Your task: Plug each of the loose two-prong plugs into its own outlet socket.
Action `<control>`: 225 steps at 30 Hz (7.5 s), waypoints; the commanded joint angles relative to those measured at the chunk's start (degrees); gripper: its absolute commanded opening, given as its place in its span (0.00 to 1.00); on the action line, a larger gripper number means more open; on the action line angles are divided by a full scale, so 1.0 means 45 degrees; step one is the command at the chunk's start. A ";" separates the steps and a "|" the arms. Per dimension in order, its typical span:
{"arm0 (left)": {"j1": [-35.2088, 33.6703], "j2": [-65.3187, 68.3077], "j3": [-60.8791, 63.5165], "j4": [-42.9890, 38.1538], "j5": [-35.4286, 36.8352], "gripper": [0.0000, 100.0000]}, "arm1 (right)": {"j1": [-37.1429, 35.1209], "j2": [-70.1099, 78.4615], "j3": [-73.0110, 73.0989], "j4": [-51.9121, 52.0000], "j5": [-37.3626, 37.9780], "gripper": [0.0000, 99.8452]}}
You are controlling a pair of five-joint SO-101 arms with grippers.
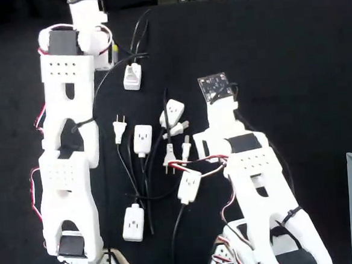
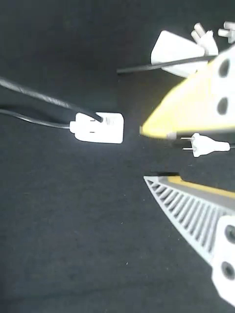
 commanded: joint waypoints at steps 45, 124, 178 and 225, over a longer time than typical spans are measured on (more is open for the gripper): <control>-0.4620 -1.9575 2.8024 -0.8967 0.0508 0.03 | -0.1270 -0.0342 -0.1123 0.1543 0.0000 0.03; -0.4894 -2.2017 3.1932 -1.1018 0.1270 0.03 | -0.4611 1.1595 -0.8762 0.3790 -0.4786 0.13; -0.4913 -2.2017 3.1951 -1.1038 0.1270 0.03 | 0.1739 0.5363 -0.7023 0.8127 0.1426 0.18; -0.4894 -2.2017 3.1971 -1.1038 0.1250 0.03 | 0.0527 0.5460 -0.4054 0.4357 0.1348 0.18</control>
